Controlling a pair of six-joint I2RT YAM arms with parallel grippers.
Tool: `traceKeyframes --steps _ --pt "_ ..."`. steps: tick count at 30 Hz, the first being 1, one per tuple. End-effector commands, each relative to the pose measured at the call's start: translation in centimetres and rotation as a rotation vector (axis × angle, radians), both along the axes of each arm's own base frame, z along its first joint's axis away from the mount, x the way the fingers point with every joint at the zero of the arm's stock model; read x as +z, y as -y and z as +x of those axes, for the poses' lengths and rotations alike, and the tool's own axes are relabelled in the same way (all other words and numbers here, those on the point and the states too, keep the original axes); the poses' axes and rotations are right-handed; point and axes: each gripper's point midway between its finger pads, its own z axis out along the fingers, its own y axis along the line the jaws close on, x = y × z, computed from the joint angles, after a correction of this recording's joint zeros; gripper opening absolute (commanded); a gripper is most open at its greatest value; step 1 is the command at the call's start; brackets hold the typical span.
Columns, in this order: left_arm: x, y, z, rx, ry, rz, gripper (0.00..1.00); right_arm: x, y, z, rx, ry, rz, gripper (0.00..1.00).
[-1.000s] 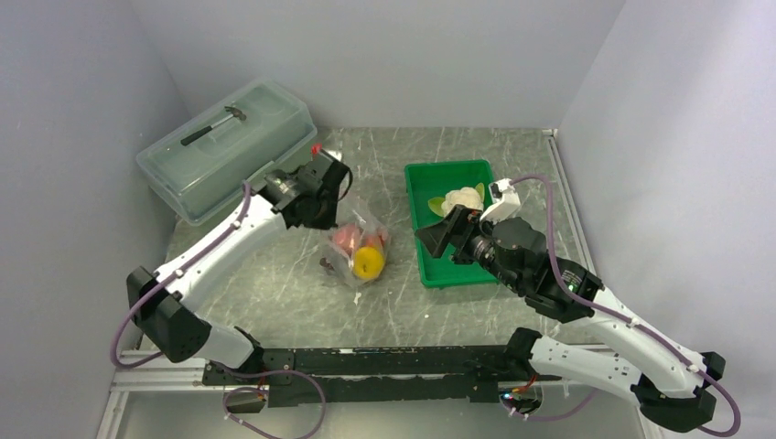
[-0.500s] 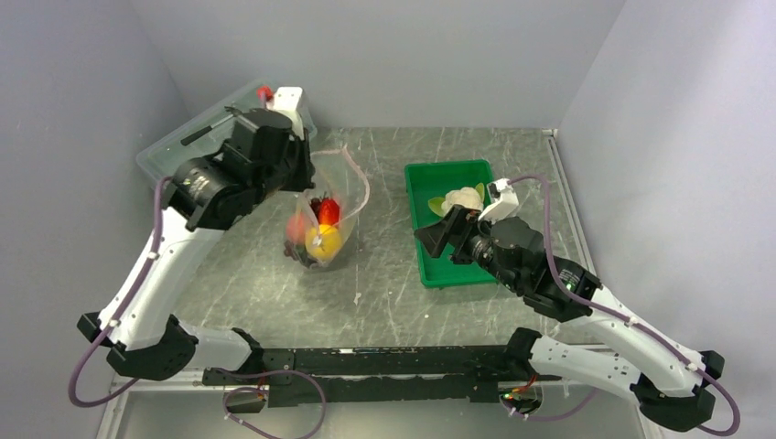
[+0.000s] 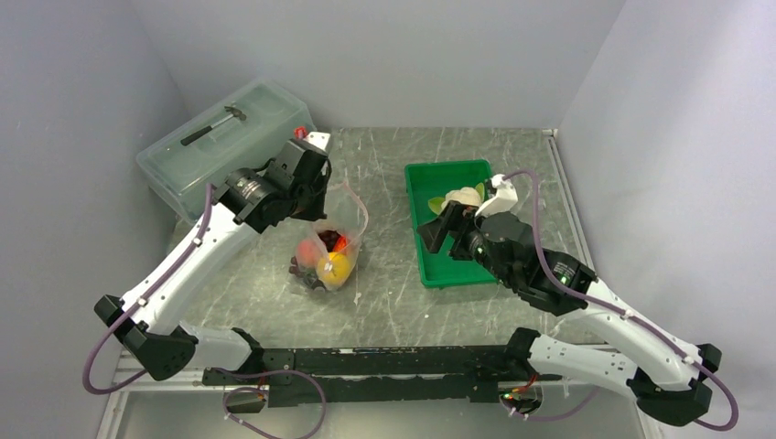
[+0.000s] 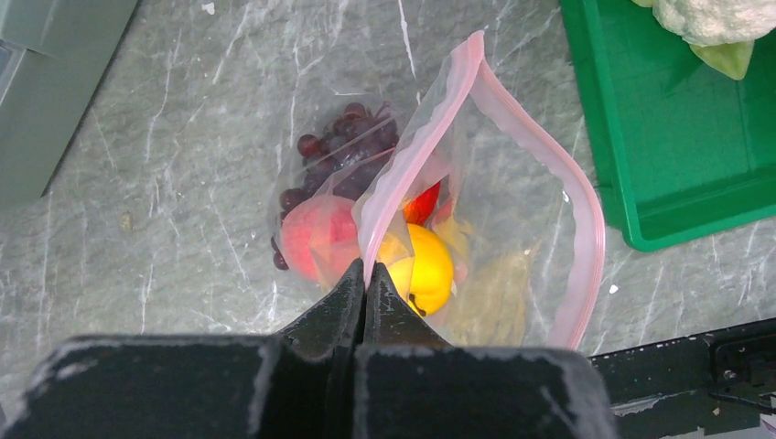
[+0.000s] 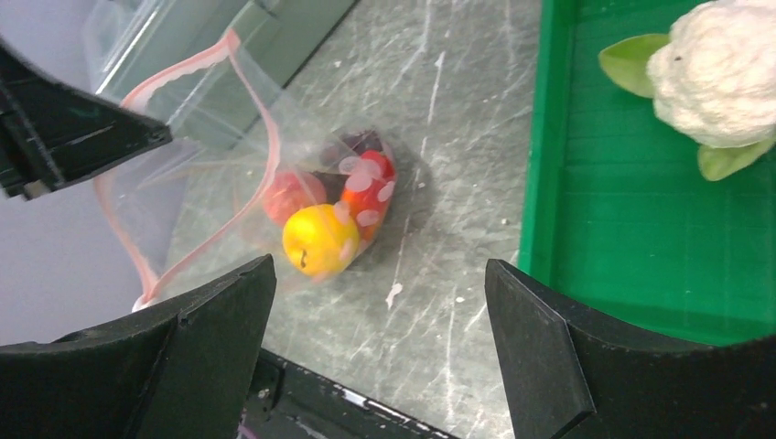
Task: Place the food in the zip-top bag and seal the zipper
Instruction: Adjust the zipper food storage bag at the center of the board.
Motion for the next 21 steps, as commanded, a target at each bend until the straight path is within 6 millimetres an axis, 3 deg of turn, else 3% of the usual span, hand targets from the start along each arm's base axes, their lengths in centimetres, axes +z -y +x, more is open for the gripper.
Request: traceKeyframes --steps 1,11,18,21 --pt "3.0 1.0 0.1 -0.034 0.071 -0.094 0.0 1.3 2.3 1.3 -0.109 0.033 -0.106 0.9" --pt "4.3 2.0 -0.4 -0.125 0.076 -0.119 0.0 -2.0 5.8 4.6 -0.271 -0.015 -0.358 0.97" --pt "4.3 1.6 -1.0 -0.138 0.088 -0.121 0.0 -5.3 6.4 8.0 -0.254 -0.104 -0.349 0.99" --pt "4.5 1.4 -1.2 -0.145 0.094 -0.117 0.0 -7.3 7.8 9.6 -0.298 -0.162 -0.366 1.0"
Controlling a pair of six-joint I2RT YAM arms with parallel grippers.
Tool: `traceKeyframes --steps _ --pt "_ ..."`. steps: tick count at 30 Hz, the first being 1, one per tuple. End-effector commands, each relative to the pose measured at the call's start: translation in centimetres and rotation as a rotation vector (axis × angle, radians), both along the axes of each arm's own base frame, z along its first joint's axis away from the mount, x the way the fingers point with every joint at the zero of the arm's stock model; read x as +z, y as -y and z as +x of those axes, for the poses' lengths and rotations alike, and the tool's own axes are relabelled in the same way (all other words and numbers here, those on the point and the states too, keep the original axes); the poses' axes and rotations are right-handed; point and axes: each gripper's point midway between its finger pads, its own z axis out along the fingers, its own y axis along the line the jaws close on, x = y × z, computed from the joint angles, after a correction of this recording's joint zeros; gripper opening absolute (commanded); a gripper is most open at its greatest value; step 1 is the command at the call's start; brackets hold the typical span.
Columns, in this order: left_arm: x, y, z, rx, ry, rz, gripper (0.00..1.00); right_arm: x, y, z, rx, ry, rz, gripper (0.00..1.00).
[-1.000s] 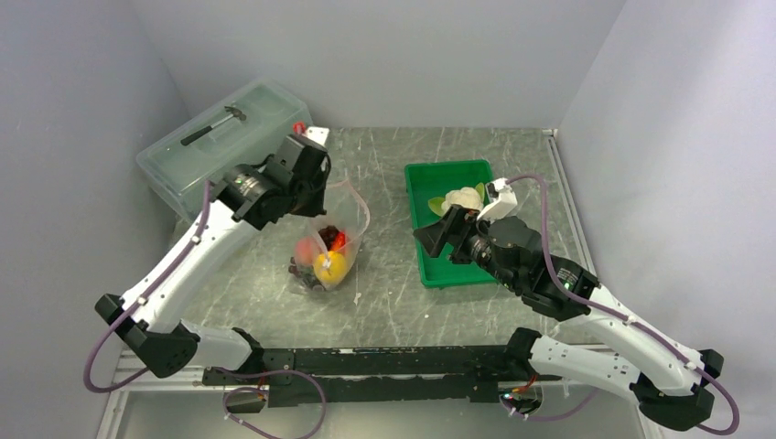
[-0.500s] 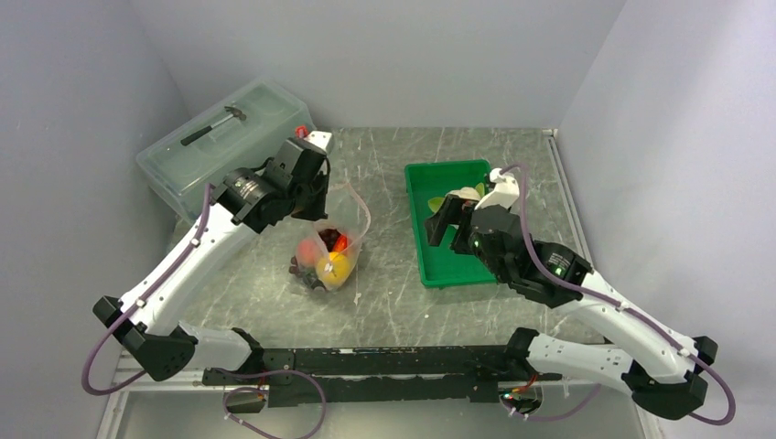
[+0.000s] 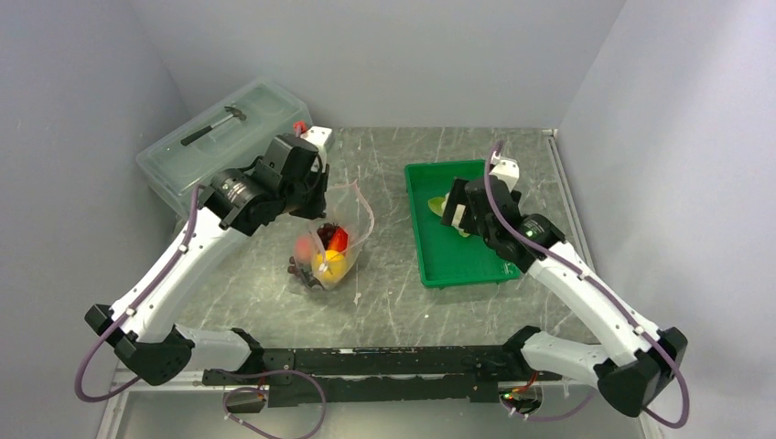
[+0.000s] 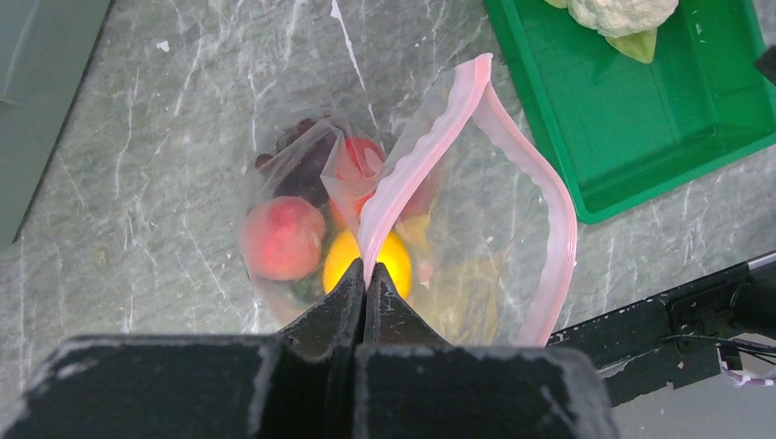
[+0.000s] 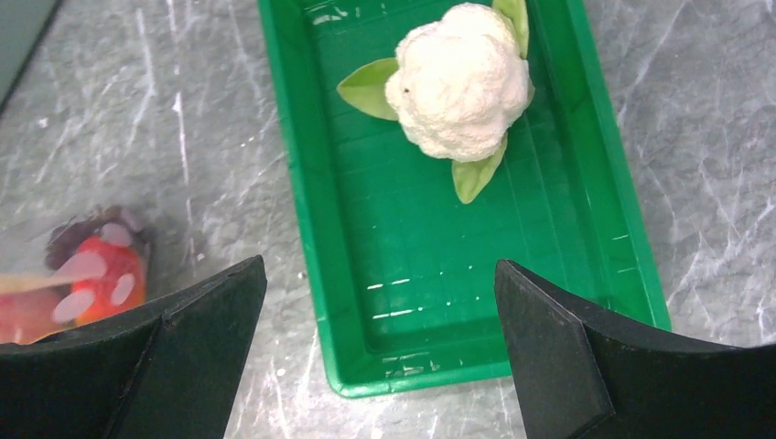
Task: Place the food in the zip-top bag and seal the zipper
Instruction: Adjust the zipper food storage bag at the center of the board, then pick up the fake vegetable from the bin.
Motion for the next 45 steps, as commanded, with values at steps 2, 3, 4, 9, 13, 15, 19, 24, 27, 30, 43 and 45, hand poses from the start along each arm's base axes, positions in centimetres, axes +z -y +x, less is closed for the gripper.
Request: traceKeyframes --steps 2,3,4,9,13,15,19,24,27,30,43,45 --pt "2.1 -0.1 -0.5 -0.031 0.068 -0.045 0.0 -2.5 0.8 2.7 -0.014 -0.058 0.01 1.0" --pt "2.1 -0.1 -0.6 -0.035 0.071 -0.048 0.0 -3.2 1.0 3.1 -0.024 -0.072 0.014 1.0" --pt "2.0 -0.2 -0.6 -0.034 0.07 -0.047 0.0 -4.0 1.1 3.5 -0.031 -0.091 0.015 1.0" --pt "1.5 -0.5 -0.9 -0.033 0.065 -0.037 0.0 -6.7 2.0 4.9 -0.068 -0.13 0.066 1.0" --pt "1.1 -0.6 -1.1 -0.035 0.058 -0.034 0.0 -7.5 2.5 6.3 -0.088 -0.122 0.107 1.0" --pt "0.8 -0.6 -1.1 -0.037 0.053 -0.03 0.0 -8.0 2.3 6.9 -0.073 -0.119 0.126 1.0" --pt "0.4 -0.4 -1.0 -0.039 0.045 -0.032 0.0 -9.2 3.0 8.0 -0.097 -0.136 0.15 1.0" --pt "0.0 -0.2 -0.9 -0.04 0.031 -0.024 0.0 -10.9 3.9 9.1 -0.123 -0.158 0.199 1.0" --pt "0.0 -0.2 -0.8 -0.037 0.031 -0.022 0.0 -11.7 4.2 9.6 -0.125 -0.162 0.224 1.0" --pt "0.0 -0.2 -0.7 -0.036 0.026 -0.018 0.0 -12.5 4.1 10.1 -0.118 -0.165 0.27 1.0" --pt "0.0 -0.2 -0.7 -0.025 0.011 -0.015 0.0 -14.0 4.4 11.8 -0.125 -0.151 0.353 1.0" --pt "-0.1 -0.2 -0.7 -0.022 0.007 -0.016 0.0 -14.2 4.4 12.1 -0.125 -0.148 0.354 1.0"
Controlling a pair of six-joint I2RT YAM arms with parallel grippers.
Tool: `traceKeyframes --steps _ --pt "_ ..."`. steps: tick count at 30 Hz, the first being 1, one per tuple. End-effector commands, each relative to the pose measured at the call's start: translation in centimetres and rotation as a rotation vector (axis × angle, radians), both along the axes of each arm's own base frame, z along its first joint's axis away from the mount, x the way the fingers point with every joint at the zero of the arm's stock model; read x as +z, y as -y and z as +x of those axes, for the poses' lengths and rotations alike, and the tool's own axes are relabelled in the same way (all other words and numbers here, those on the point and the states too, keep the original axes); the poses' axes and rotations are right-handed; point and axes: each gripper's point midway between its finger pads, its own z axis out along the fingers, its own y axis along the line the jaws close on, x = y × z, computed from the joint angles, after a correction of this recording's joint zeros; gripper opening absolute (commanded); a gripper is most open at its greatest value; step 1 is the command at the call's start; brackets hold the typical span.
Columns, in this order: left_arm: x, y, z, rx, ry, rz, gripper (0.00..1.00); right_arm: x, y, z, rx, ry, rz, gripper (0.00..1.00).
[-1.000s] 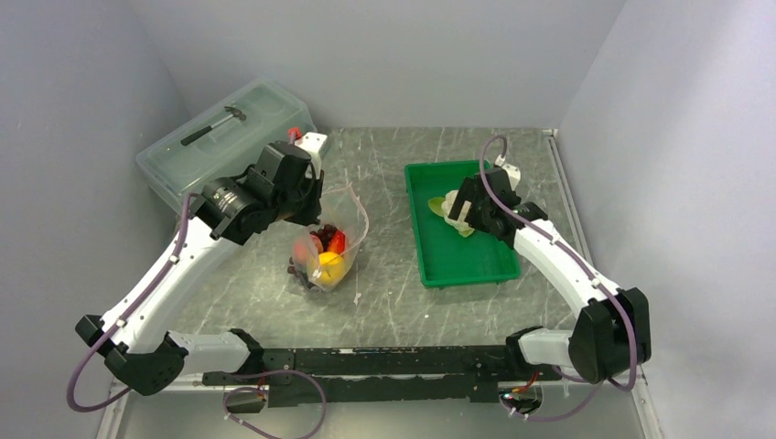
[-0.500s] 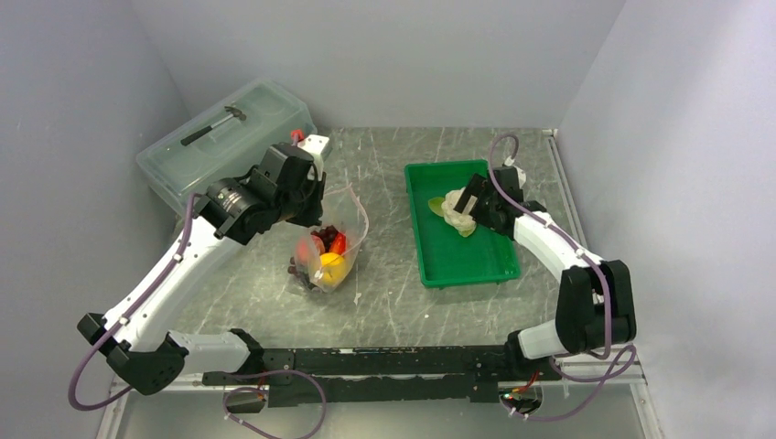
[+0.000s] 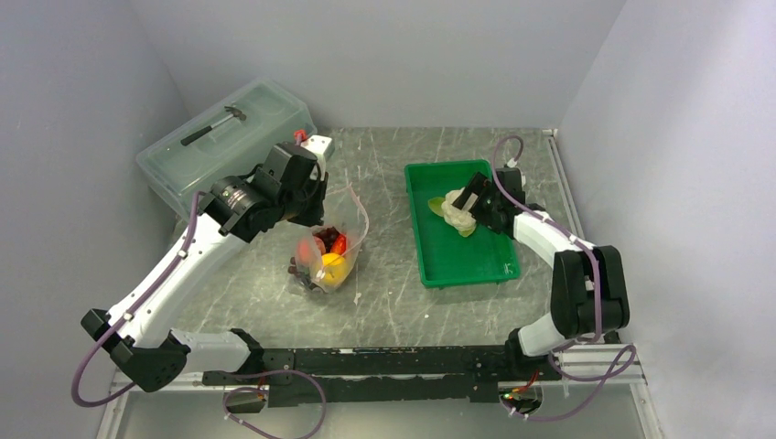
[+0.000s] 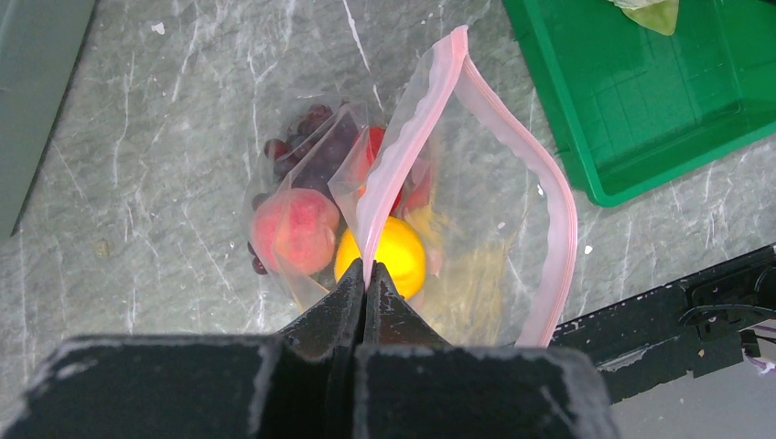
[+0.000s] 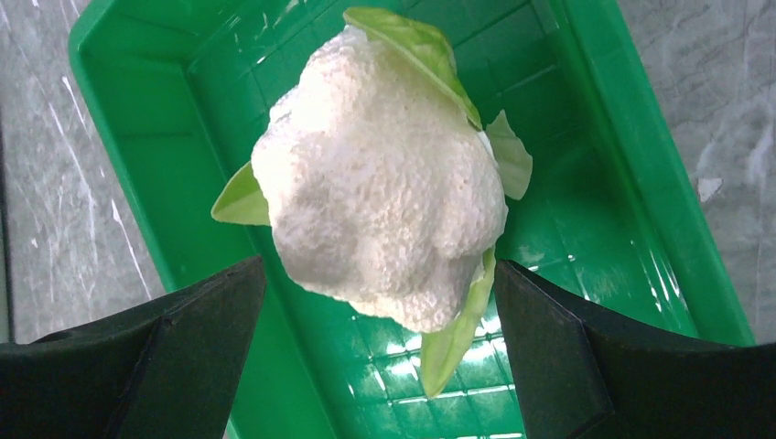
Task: Place the food in the zip-top bag and seal the zipper
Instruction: Pick up the fake vegetable from the bin.
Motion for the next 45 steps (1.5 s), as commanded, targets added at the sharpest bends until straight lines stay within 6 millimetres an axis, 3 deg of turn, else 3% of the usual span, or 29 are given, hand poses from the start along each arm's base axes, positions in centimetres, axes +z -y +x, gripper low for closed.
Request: traceKeyframes --steps 1,16,19,24,27,30,45 --pt "1.2 0.5 0.1 -0.004 0.015 -0.037 0.0 0.6 -0.2 1.8 -0.004 0.063 0.032 1.0" --pt "1.4 0.3 -0.1 0.003 0.011 -0.038 0.0 -0.8 -1.2 2.9 0.018 0.039 0.072 0.96" --pt "1.4 0.3 -0.1 0.005 0.012 -0.042 0.0 -0.7 -1.3 2.9 0.026 0.041 0.078 0.85" --pt "1.3 0.3 -0.3 0.004 0.007 -0.044 0.0 -0.1 -1.6 3.1 0.047 0.051 0.085 0.47" --pt "1.3 0.1 -0.4 0.007 0.007 -0.044 0.0 0.7 -1.7 2.8 0.052 0.065 0.086 0.34" --pt "1.0 0.2 -0.6 0.002 -0.002 -0.042 0.0 1.7 -2.0 2.2 0.071 0.077 0.096 0.3" --pt "1.3 0.5 -0.6 -0.004 0.004 -0.065 0.0 10.0 -2.0 -1.7 0.124 0.238 0.05 0.3"
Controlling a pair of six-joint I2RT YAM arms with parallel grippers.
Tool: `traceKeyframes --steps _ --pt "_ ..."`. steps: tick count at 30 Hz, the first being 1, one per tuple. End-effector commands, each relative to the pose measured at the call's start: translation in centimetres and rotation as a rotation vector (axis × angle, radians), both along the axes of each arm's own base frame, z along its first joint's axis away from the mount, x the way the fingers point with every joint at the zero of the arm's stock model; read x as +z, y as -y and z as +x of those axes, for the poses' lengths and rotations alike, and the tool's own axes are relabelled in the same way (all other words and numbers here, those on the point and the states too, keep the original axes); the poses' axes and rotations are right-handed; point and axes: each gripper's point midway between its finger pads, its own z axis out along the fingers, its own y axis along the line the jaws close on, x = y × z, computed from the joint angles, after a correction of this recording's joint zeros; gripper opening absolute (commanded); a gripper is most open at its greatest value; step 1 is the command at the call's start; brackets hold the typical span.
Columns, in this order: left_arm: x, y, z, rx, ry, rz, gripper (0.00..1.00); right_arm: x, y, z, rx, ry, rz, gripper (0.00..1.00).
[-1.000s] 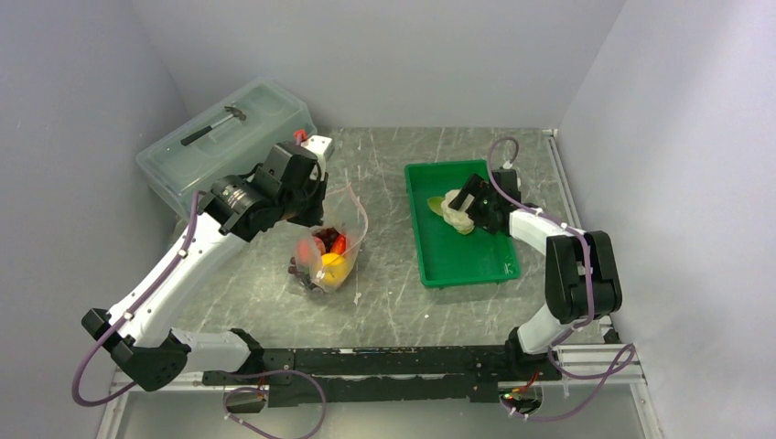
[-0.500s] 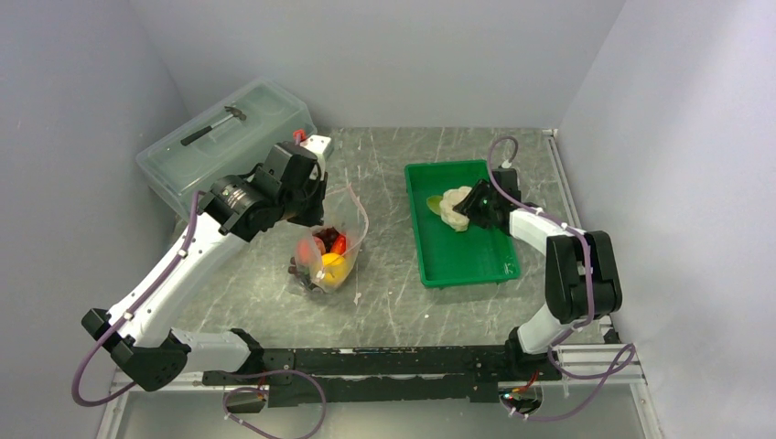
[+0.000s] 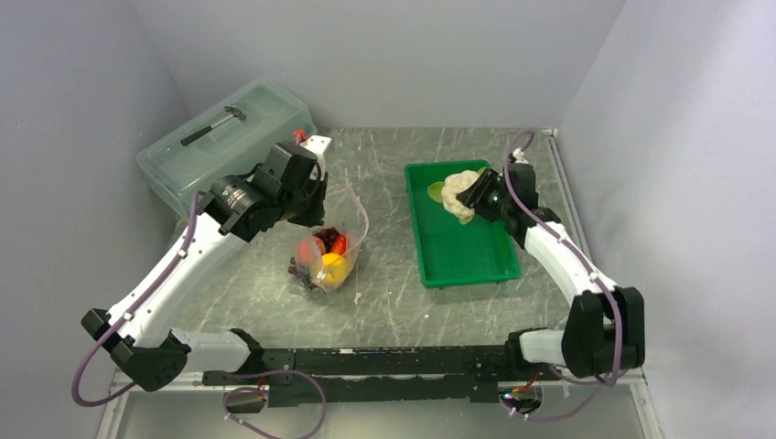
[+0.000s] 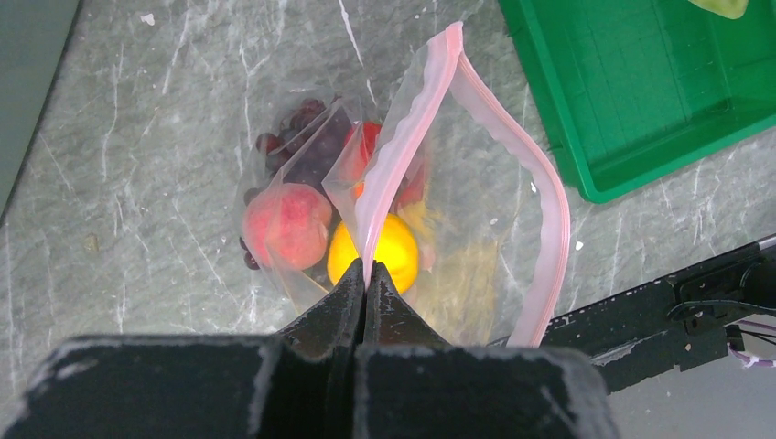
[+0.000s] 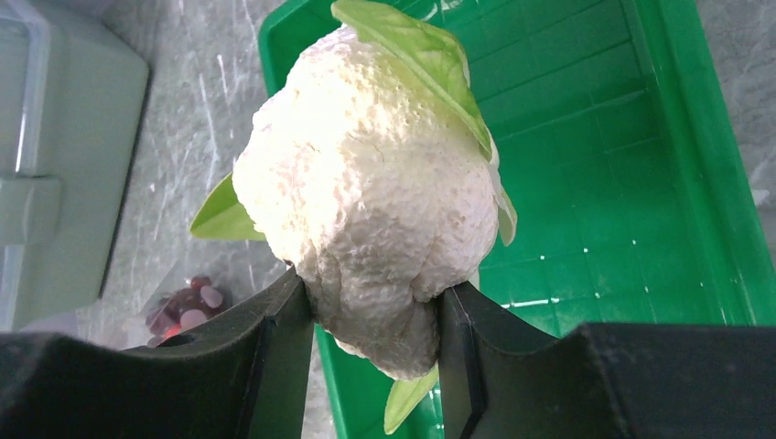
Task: Place the food in the zip-top bag and seal the zipper
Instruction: Pick up the fake vegetable from the bin.
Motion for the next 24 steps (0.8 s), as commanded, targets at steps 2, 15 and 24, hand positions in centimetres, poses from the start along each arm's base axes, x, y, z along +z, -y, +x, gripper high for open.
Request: traceKeyframes --steps 2,15,24 --pt "1.3 0.3 -0.3 -0.009 0.023 -0.049 0.0 5.2 -0.4 -1.2 0.042 0.118 -0.011 0.3" --pt "0.8 0.5 0.0 0.003 0.01 -0.045 0.0 15.2 -5.6 -6.3 0.269 0.298 -0.033 0.32" --pt "0.6 0.7 -0.1 0.002 -0.005 -0.046 0.0 20.3 -10.6 -10.2 0.472 0.407 0.061 0.32"
